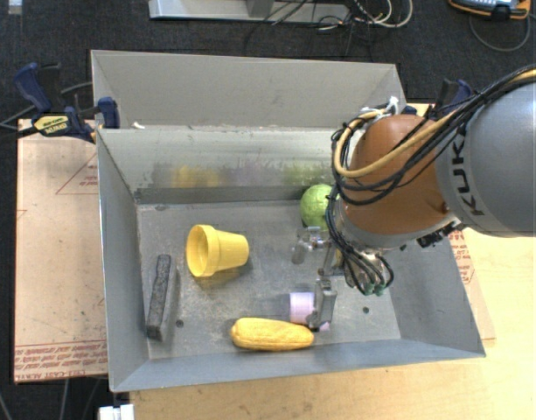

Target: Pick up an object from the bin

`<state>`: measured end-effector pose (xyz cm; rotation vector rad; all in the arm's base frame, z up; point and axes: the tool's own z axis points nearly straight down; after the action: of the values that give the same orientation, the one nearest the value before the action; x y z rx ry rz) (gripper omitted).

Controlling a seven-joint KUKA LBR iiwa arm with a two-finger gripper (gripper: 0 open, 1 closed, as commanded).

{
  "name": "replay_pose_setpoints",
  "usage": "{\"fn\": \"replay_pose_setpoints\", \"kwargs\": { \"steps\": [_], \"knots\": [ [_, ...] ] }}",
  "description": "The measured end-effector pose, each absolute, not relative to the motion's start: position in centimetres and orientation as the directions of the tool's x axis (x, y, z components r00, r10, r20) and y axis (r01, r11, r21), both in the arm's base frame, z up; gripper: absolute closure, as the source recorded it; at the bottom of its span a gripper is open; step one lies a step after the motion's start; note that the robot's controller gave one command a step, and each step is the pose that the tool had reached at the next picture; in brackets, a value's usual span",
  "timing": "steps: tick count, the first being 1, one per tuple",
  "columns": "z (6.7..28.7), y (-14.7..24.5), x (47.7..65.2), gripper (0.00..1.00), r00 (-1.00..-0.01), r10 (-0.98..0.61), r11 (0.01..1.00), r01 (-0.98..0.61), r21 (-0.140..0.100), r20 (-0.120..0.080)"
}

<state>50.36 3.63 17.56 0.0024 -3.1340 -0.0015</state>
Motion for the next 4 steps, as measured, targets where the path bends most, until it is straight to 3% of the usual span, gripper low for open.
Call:
{"fn": "replay_pose_setpoints", "kwargs": {
  "steps": [1, 2, 3, 4],
  "knots": [
    [17.9, 3.6, 50.5, 0.0, -1.0, -0.001, 1.0, -0.001, 0.001, 0.0],
    [13.4, 4.2, 49.8, 0.0, -0.998, -0.066, 0.998, -0.066, 0.001, -0.003],
    [9.4, 3.7, 49.9, 0.0, -1.0, -0.019, 1.0, -0.019, 0.002, 0.0],
    [8.7, 3.6, 49.8, 0.0, -1.0, 0.006, 1.0, 0.006, 0.002, 0.001]
  ]
}}
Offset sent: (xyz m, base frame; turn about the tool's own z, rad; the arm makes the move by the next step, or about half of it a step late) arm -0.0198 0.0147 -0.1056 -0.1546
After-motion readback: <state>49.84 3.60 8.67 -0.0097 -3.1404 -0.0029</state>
